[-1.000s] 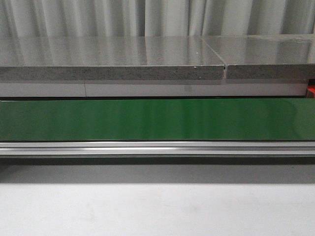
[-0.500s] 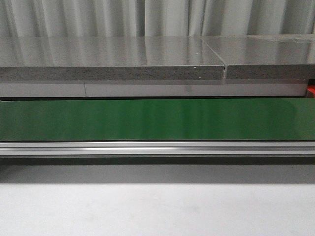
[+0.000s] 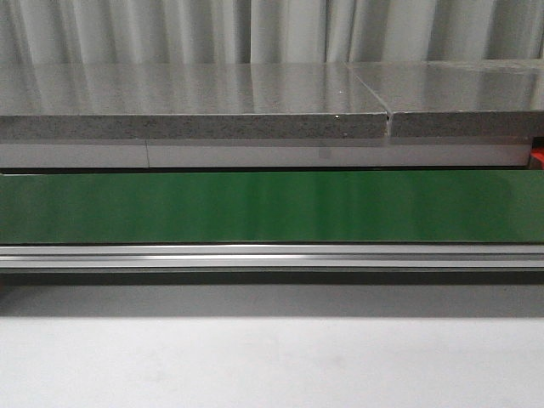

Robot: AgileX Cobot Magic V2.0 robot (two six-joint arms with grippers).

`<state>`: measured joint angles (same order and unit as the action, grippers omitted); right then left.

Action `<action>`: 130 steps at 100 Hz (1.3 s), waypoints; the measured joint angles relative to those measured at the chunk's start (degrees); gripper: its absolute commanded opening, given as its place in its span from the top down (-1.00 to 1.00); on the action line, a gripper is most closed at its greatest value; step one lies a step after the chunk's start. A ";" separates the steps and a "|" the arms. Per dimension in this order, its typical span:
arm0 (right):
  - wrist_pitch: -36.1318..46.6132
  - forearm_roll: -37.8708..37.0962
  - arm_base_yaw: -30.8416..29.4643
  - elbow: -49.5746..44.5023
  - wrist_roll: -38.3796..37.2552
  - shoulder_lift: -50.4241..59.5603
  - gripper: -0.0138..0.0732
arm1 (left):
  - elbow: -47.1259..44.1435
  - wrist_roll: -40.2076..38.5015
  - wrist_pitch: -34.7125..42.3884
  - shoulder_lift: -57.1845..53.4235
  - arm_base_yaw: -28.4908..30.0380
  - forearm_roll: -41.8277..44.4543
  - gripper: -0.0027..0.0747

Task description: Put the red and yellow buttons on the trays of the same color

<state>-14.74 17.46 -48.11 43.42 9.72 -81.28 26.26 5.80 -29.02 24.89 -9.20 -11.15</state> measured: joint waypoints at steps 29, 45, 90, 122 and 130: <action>-1.45 0.14 11.33 2.68 1.15 13.02 -0.54 | 0.00 0.00 0.00 0.00 0.00 0.00 0.98; -3.11 0.27 22.19 2.62 3.91 19.74 -0.54 | 0.00 0.00 0.00 0.00 0.00 0.00 0.98; -6.84 -1.05 38.67 -3.86 10.19 42.92 -0.53 | 0.00 0.00 0.00 0.00 0.00 0.00 0.98; -14.22 -2.15 38.83 -12.56 12.37 65.70 0.21 | 0.00 0.00 0.00 0.00 0.00 0.00 0.98; -17.22 -2.15 38.83 -13.10 12.37 69.32 0.54 | 0.00 0.00 0.00 0.00 0.00 0.00 0.98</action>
<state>-31.96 15.30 -9.28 30.32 22.09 -11.96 26.26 5.80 -29.02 24.89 -9.20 -11.15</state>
